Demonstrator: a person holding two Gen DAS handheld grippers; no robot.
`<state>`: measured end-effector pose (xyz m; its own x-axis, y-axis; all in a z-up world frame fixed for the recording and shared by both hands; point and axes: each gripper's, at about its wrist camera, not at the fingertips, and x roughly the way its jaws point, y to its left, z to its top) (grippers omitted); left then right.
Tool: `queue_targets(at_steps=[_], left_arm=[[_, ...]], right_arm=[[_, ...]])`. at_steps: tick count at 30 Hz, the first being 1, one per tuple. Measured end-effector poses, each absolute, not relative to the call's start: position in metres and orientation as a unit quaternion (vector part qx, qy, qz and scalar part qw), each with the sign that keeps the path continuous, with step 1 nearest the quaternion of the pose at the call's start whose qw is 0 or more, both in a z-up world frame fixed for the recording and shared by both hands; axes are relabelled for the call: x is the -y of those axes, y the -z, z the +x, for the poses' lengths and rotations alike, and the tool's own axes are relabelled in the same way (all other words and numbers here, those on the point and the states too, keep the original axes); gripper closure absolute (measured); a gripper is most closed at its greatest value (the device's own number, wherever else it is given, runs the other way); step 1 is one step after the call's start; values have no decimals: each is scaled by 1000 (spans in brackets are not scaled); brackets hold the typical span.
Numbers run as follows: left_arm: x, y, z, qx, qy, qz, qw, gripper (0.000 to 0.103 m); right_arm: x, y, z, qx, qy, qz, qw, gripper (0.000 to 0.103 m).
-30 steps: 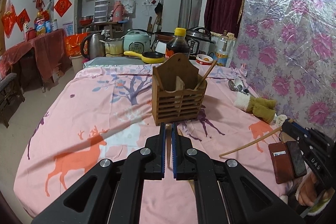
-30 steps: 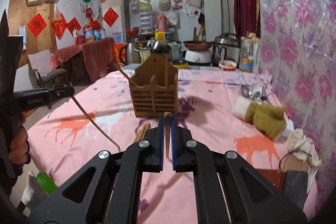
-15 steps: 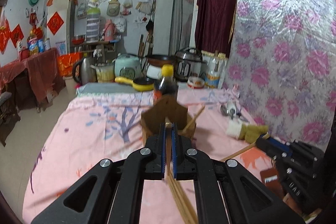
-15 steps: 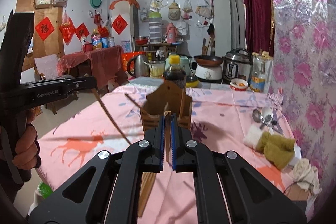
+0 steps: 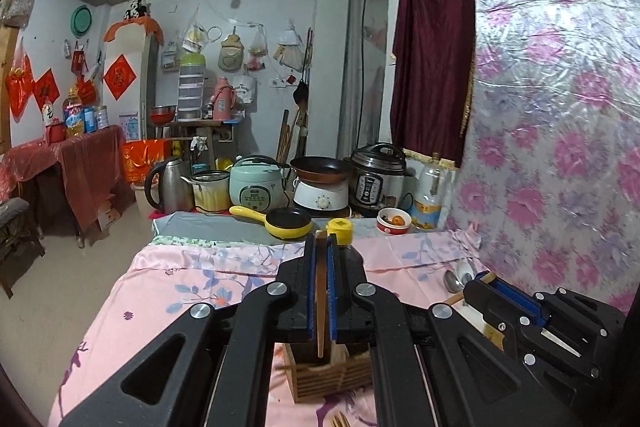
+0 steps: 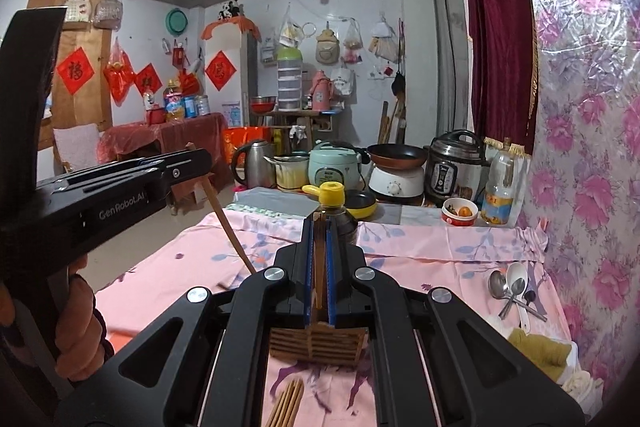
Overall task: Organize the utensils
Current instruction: 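Carry both held chopsticks up over the wooden utensil holder, then lower the chopsticks into the holder and open both grippers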
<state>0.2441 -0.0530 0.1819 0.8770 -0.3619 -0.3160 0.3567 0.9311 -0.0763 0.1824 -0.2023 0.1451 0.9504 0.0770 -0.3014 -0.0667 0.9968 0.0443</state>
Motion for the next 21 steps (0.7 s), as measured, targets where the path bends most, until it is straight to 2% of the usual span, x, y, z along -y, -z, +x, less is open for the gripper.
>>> queue_targets(at_steps=[8,9,11,19,21], left_arm=[[58,-132,287,-210,186,-9,960,96],[58,-125,290,-219,181,-8,959,83],[52,-118,289,-220,171,-13,960,56],[27,-117,272,-224,162,-33,961,54],[23,-118,262,-221,156,-33,962,48]], right_arm=[[207,-106,231,-216,-25,27,976,94],[208,-101,234,-222,-20,29,974,88],[210,-98,233,-222,-20,33,974,85],[215,-113,200,-194,-20,47,980,76],[215,-115,191,-189,-20,51,980,68]])
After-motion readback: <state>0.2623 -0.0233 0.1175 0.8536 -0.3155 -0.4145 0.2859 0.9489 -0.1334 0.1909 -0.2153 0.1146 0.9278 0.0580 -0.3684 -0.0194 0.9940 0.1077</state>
